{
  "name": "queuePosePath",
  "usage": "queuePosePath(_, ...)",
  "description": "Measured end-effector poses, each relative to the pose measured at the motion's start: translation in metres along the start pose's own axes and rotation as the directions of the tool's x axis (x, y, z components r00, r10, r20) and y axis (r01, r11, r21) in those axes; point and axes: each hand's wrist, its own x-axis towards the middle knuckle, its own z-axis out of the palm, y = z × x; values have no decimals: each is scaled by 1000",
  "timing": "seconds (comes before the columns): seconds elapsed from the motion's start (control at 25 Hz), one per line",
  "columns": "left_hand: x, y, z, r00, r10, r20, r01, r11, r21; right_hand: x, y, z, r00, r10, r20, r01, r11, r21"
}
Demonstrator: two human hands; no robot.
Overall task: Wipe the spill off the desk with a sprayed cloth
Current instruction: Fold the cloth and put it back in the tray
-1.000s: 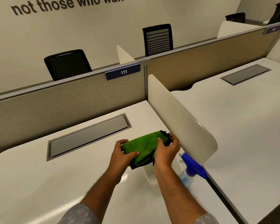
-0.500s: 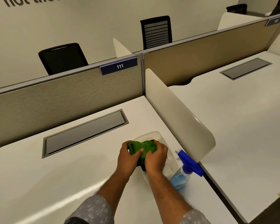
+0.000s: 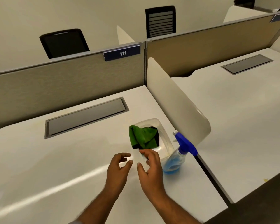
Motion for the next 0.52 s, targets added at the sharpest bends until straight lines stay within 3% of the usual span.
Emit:
queuePosePath(0.12, -7, 4, 9, 997, 36, 69, -39, 999, 38, -11, 14, -14, 996, 38, 83, -36, 999, -32)
queuePosePath(0.32, -34, 2, 44, 978, 60, 199, -84, 990, 116, -27, 51, -59, 979, 183, 89, -179, 982, -50)
queuePosePath(0.52, -40, 7, 81, 962, 70, 264, -111, 984, 143, -23, 84, -104, 927, 366, -76, -368, 930, -4)
